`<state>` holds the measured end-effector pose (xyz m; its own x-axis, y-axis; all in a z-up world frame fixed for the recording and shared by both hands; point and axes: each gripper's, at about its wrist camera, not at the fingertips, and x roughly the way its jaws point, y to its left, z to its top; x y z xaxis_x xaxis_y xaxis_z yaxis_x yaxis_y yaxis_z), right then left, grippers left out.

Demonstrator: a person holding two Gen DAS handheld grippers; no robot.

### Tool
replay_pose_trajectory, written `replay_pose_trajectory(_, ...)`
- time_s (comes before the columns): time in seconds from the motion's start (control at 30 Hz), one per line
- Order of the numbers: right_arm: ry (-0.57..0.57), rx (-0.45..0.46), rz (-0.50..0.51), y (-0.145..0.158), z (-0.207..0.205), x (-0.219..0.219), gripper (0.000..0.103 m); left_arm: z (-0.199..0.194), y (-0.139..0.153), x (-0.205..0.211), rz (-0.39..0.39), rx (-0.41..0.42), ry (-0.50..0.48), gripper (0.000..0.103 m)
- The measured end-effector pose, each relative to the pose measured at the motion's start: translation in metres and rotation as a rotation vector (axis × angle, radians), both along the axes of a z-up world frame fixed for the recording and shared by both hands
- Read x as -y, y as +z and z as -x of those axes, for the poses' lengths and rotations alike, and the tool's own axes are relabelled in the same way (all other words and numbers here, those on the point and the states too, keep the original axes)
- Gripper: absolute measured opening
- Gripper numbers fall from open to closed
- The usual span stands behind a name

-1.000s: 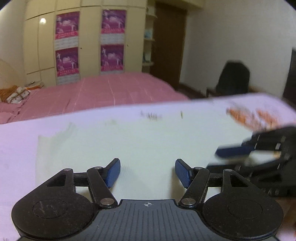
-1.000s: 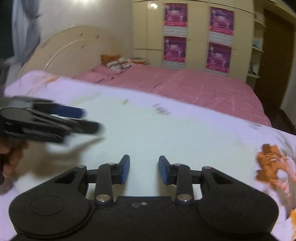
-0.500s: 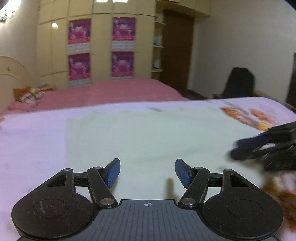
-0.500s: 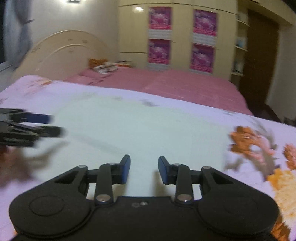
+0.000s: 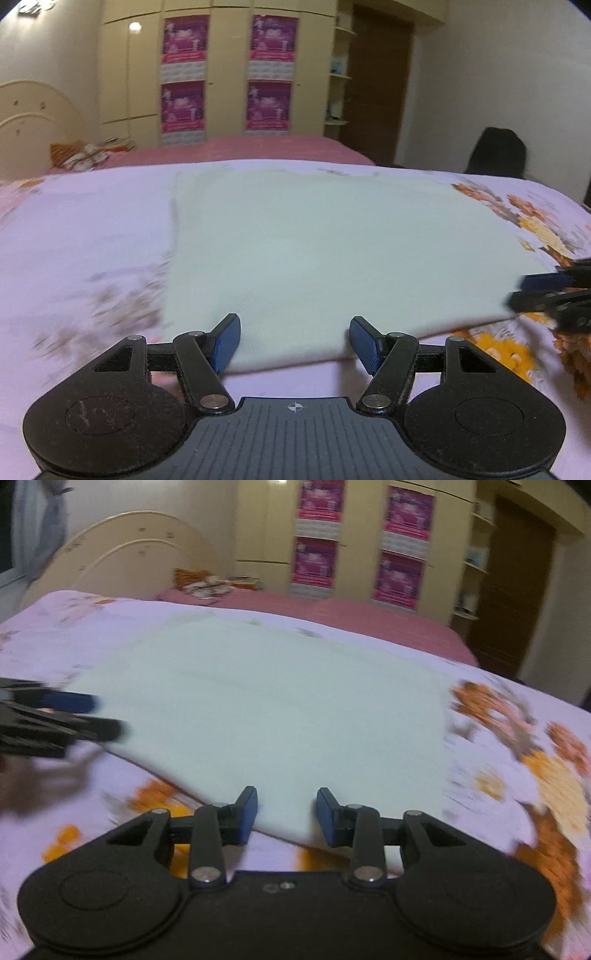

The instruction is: Fold small clothes

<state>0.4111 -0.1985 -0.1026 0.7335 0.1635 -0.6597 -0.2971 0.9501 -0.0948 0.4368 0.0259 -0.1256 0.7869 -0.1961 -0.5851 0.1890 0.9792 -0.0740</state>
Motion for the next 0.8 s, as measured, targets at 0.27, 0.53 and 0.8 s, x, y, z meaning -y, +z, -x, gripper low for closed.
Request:
replay_pose_trajectory(0.27,-0.083,-0.003,-0.003,-0.006,0.013,0.033,0.033,0.001,0.008,0.004,-0.004,0.016,0.024,0.065)
replay_pose_trajectory(0.53,-0.141,-0.008,-0.035,-0.007,0.008,0.037,0.031,-0.005,0.000,0.005,-0.005,-0.031,0.046,0.065)
replay_pose_trajectory(0.8,-0.153,-0.007,0.006,-0.009,0.010,0.032,0.035,-0.001,-0.002,0.004,-0.010,-0.034,0.041,0.065)
